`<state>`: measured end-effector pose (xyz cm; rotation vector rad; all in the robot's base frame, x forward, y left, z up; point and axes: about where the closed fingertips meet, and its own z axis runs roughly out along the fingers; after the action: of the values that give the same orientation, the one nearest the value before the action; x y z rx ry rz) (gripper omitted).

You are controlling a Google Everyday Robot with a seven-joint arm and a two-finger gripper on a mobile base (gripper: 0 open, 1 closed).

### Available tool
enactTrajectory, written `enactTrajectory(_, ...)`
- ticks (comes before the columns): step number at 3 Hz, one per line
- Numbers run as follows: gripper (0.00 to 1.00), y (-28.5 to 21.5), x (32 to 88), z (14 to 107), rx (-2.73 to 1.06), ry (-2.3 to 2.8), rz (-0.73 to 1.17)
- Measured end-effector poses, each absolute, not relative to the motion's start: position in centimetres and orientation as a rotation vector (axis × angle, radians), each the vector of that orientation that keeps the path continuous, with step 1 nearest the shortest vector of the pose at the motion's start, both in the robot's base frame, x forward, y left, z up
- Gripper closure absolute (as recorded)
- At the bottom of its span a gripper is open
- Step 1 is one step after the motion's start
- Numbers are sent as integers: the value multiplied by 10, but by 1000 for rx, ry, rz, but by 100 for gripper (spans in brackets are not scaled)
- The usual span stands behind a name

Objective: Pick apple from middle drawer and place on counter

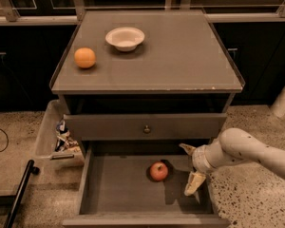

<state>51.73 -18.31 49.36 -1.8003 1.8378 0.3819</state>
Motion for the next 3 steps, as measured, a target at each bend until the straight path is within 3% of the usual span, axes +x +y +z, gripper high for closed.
enactTrajectory(3, 0, -157, 537, 433, -1687, 1888, 544)
